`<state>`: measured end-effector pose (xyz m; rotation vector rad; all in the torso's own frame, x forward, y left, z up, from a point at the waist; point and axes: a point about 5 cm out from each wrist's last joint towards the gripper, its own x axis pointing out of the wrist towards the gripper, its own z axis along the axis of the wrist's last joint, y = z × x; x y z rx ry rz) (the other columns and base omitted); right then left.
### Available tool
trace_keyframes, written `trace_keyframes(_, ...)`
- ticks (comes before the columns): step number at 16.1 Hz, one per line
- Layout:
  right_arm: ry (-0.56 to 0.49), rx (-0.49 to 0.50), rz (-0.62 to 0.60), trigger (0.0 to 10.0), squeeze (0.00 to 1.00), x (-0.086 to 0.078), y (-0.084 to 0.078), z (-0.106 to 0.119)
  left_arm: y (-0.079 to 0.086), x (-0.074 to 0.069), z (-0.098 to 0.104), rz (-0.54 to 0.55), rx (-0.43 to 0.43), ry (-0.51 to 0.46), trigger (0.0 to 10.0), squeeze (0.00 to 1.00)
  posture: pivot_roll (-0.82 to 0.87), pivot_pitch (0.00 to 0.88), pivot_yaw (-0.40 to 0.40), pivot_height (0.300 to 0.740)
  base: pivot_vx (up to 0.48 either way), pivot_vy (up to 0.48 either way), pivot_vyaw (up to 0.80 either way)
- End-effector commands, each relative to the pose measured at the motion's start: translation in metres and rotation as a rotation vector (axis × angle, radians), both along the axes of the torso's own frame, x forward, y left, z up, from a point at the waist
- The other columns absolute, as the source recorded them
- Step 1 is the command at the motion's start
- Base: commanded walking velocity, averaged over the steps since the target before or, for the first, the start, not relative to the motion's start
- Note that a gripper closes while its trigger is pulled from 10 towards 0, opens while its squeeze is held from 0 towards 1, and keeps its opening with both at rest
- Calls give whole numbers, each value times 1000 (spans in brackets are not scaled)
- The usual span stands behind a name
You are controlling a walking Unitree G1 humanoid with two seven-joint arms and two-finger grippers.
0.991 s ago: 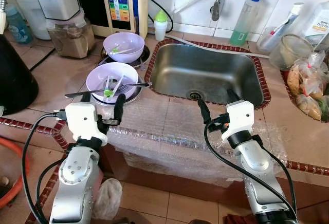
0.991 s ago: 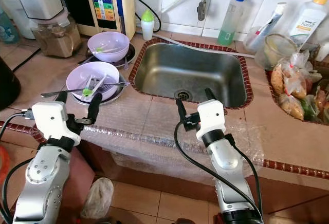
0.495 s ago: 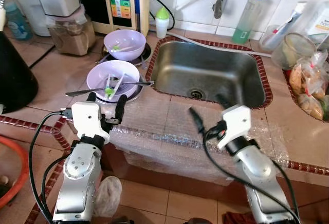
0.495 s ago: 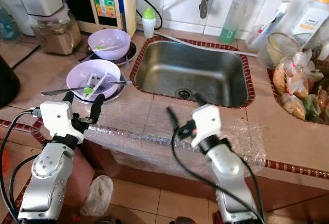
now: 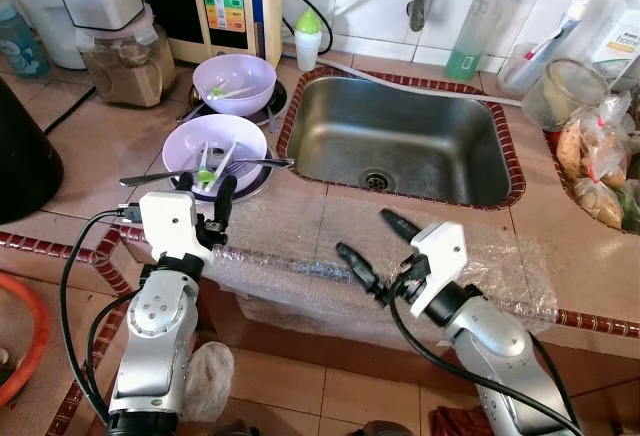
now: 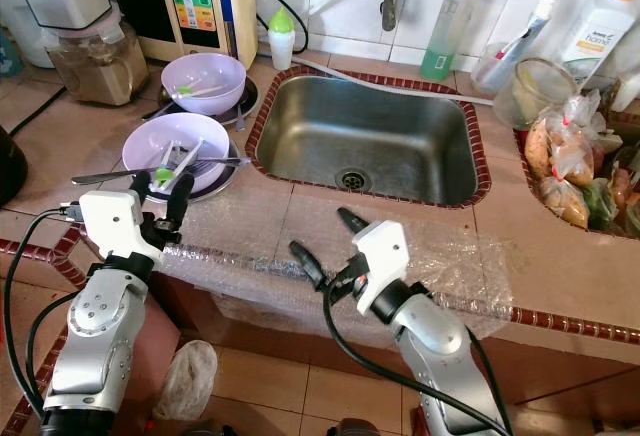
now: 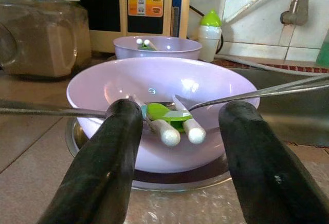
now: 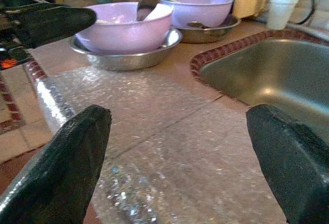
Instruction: Kitchen organization
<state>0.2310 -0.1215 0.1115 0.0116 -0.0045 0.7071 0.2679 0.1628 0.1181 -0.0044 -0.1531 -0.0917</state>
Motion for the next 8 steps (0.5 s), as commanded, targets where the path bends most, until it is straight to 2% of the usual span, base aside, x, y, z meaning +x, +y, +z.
trace_keyframes(1,-7,19,36,10000,0,-2,3,7,2,3,0,9,16,-6,3765,0,-86,51,-33,740,0,0,0)
trace_keyframes(4,29,48,74,10000,0,-5,5,7,0,4,0,7,17,-11,3216,0,-83,51,-29,740,0,0,0)
trace_keyframes(6,52,53,103,10000,0,-7,4,6,0,4,0,4,20,-17,2314,0,-82,49,-25,740,0,0,0)
trace_keyframes(8,61,74,110,10000,0,-6,4,8,1,4,-1,4,23,-17,2235,0,-82,48,-23,740,0,0,0)
